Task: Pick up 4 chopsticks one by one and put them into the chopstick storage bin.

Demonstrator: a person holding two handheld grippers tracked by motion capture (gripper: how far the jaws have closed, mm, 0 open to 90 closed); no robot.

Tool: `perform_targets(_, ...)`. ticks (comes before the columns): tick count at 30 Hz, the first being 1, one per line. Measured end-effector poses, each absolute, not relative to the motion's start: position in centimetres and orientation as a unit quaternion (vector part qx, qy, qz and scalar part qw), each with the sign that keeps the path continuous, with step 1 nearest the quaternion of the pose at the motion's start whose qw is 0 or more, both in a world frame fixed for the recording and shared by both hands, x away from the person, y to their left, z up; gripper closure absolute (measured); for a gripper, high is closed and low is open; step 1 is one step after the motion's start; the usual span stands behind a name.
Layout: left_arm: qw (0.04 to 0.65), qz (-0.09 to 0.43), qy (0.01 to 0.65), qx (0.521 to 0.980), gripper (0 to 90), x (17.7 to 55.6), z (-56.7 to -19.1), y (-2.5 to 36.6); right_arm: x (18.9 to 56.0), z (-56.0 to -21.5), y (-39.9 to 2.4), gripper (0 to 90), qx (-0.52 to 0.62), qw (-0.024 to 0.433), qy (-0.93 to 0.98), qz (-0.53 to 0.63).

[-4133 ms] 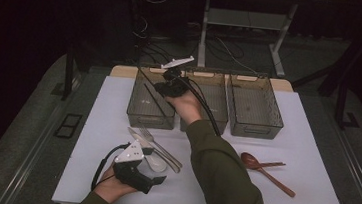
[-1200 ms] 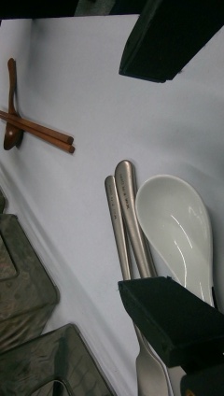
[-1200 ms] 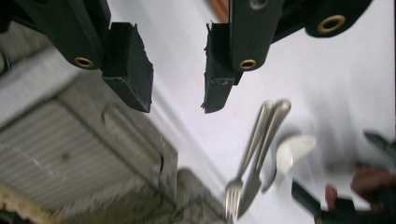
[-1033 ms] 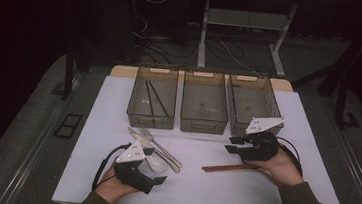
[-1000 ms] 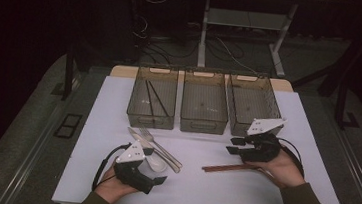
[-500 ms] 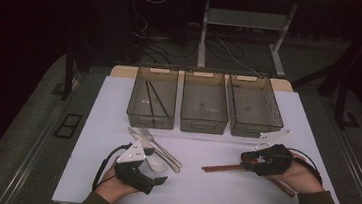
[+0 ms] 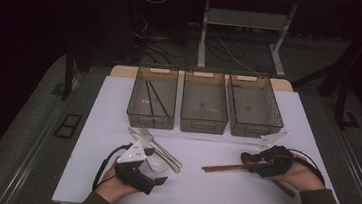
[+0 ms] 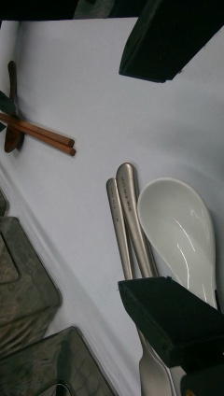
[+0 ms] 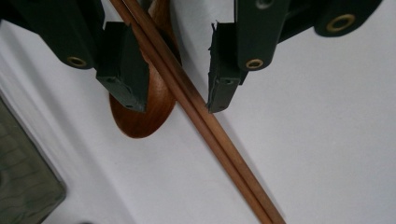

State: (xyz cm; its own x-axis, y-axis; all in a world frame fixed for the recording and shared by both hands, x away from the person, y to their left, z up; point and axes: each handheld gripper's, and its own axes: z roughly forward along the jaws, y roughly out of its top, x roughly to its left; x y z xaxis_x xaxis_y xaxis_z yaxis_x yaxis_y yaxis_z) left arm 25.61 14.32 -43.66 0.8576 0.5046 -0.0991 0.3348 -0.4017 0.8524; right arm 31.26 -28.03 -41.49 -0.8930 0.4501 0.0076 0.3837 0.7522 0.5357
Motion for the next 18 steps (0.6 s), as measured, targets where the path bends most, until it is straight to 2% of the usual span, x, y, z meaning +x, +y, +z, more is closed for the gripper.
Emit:
perform_targets(14,0.485,0.087,0.253,0.832,0.0,25.6,-43.7,14.3,31.6,-42.4,-27.7,58.8,0.192,0.054,0.944,0.262)
perform_targets(18,0.485,0.087,0.253,0.832,0.0,25.6,-43.7,14.3,31.7,-42.6,-27.6,61.5,0.184,0.063,0.948,0.252)
